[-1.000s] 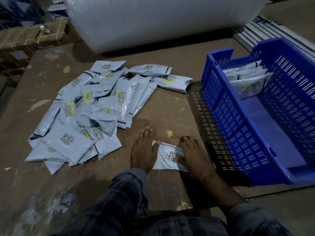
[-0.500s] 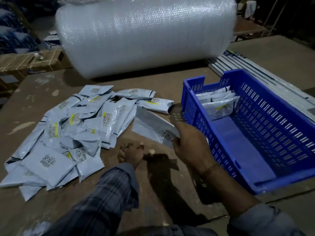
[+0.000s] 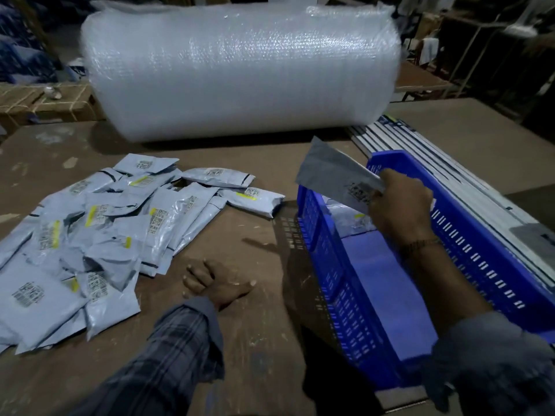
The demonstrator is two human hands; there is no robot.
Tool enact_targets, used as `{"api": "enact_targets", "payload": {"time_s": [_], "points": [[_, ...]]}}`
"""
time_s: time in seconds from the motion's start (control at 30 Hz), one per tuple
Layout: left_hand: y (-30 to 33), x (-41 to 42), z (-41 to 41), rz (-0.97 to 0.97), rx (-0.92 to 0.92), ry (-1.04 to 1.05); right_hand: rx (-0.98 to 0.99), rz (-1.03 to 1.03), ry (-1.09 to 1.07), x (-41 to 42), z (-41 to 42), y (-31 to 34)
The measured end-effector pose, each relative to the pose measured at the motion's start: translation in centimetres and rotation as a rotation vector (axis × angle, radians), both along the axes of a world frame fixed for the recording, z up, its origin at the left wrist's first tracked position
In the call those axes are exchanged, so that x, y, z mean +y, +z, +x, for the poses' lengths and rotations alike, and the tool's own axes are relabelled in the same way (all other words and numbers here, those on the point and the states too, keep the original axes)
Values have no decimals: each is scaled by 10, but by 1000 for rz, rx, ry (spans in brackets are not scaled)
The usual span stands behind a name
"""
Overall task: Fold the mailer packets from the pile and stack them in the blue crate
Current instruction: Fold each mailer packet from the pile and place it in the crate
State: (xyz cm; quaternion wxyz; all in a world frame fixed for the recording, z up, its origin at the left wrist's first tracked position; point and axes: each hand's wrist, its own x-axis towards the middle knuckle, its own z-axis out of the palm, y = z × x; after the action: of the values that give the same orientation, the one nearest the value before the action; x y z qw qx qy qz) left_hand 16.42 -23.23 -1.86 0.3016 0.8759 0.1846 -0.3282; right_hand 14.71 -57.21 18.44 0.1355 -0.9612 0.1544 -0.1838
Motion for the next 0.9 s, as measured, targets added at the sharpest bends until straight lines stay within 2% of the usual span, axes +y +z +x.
{"api": "enact_targets", "payload": {"time_s": [0.13, 0.23, 0.3, 0.4, 0.57, 0.7, 0.9], "points": [[3, -3, 10, 58, 89, -53, 262, -110, -105, -51, 40, -38], [-3, -2, 10, 131, 78, -82, 433, -183, -96, -83, 59, -75], [-7, -4, 11, 141, 87, -80, 472, -303, -42, -95, 66, -97], [4, -14, 4, 198, 55, -63, 458, -423, 54, -102, 70, -125], [21, -25, -7, 140, 16, -53, 367, -438, 126, -99, 73, -149], [26, -25, -7, 136, 35, -58, 277, -432, 84, -101, 73, -159], [44, -25, -10, 183, 42, -126, 242, -452, 28, -106, 74, -163]]}}
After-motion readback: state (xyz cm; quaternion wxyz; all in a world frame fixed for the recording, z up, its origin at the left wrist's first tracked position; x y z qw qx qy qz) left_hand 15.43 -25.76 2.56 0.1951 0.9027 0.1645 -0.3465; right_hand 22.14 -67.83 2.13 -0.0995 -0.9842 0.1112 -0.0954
